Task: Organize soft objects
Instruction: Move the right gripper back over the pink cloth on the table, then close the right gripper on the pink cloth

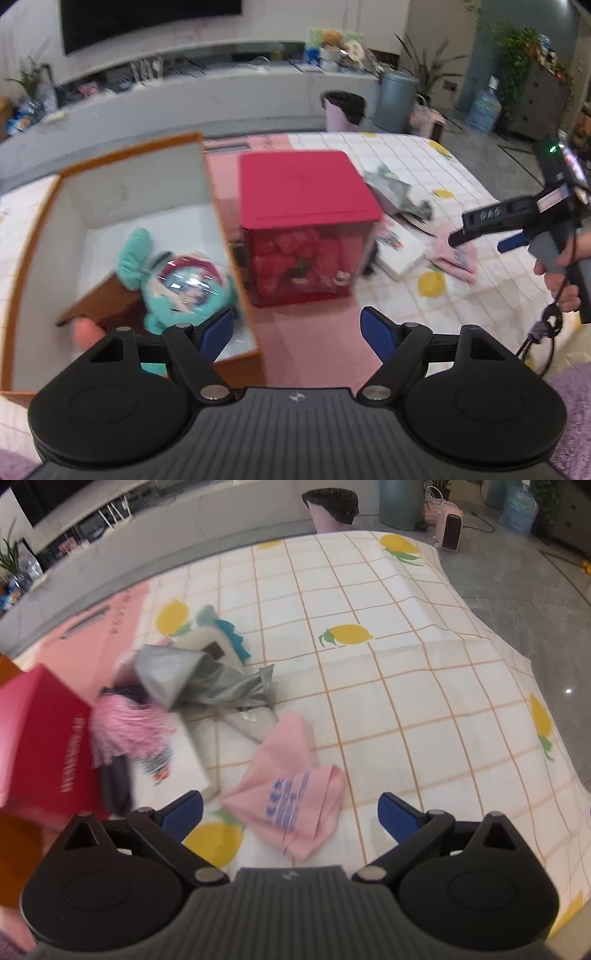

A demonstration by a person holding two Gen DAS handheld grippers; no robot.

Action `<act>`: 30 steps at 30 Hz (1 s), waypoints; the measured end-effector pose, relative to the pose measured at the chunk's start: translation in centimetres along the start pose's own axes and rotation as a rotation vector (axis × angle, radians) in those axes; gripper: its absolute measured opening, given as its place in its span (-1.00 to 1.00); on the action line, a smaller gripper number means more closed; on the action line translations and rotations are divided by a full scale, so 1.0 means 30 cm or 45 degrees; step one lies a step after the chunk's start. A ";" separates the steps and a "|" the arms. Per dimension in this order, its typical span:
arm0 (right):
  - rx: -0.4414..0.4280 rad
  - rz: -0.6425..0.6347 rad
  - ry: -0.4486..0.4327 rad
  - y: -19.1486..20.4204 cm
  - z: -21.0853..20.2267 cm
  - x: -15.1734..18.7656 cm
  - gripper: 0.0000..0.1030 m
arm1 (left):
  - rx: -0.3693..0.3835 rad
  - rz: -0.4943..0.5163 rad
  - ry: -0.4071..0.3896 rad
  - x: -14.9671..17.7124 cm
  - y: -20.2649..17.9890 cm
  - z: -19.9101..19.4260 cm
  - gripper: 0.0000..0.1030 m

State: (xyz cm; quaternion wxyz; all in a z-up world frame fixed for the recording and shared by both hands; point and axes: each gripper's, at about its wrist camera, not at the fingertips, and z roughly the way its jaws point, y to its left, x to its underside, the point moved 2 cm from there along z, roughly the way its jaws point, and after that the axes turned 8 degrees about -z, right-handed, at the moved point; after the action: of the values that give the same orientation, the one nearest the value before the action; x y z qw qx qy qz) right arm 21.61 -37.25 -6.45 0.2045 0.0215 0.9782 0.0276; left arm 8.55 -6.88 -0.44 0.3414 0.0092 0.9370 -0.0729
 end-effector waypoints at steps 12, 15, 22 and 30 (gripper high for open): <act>0.027 -0.051 0.019 0.027 0.109 0.007 0.67 | -0.004 0.127 -0.185 -0.033 -0.071 -0.103 0.78; 0.044 -0.060 -0.002 0.022 0.101 0.016 0.58 | 0.061 0.183 -0.173 -0.035 -0.137 -0.075 0.78; 0.066 -0.094 -0.055 -0.009 0.075 0.052 0.23 | 0.326 0.445 -0.119 0.005 -0.314 0.062 0.78; 0.127 -0.011 -0.097 -0.101 0.035 0.110 -0.02 | 0.372 0.722 -0.313 0.088 -0.446 0.232 0.78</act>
State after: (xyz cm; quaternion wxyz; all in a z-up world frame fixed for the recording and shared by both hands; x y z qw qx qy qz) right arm 18.91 -40.04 -8.93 0.2404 0.0286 0.9700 -0.0230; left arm 10.06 -21.20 -5.66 0.4534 0.3094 0.8287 -0.1089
